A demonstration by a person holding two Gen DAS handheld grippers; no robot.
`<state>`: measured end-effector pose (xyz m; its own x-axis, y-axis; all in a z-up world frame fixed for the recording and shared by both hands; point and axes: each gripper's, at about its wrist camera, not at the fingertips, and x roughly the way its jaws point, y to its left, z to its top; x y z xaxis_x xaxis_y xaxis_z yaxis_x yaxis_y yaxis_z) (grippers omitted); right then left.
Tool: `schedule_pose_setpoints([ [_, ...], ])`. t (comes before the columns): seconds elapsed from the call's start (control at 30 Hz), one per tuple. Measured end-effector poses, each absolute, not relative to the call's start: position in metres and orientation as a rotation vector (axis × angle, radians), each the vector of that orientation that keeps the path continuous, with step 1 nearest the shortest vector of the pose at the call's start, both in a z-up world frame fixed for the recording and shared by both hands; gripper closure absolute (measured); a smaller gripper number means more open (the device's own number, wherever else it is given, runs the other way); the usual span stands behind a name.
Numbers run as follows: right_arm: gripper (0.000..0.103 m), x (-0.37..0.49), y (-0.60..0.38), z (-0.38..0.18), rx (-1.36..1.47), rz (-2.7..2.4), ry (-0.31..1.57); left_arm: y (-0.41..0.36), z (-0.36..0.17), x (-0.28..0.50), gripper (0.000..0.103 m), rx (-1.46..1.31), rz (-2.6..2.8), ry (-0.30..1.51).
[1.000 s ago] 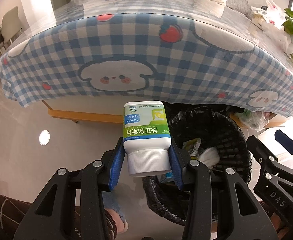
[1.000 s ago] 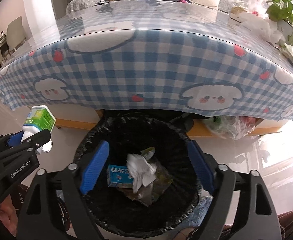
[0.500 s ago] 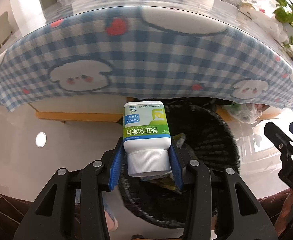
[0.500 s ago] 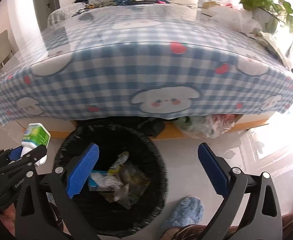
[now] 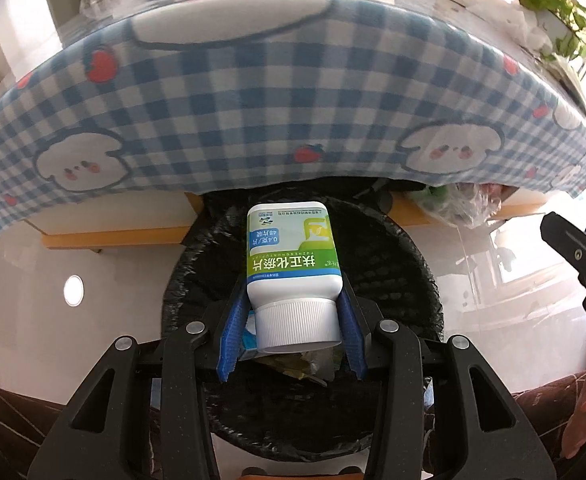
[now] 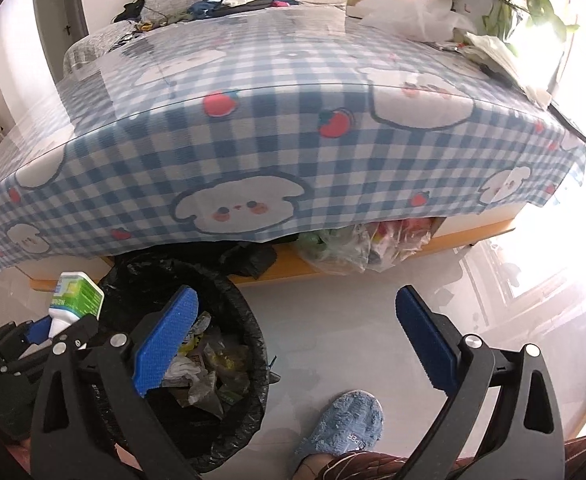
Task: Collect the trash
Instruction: 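Open the left tool to drop the white bottle into the bin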
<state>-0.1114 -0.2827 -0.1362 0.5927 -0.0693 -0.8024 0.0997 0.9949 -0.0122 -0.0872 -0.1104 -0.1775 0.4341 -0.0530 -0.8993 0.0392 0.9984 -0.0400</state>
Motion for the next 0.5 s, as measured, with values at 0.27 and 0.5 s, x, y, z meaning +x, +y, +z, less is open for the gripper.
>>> schedule_pose_setpoints([
  [0.27, 0.008, -0.109, -0.280, -0.138, 0.024, -0.096, 0.935, -0.122, -0.188, -0.086, 0.061, 0.008, -0.074, 1.128],
  [0.5, 0.008, -0.106, -0.277, -0.140, 0.018, -0.095, 0.942, -0.122, -0.183, -0.087, 0.043, 0.010, -0.079, 1.101],
])
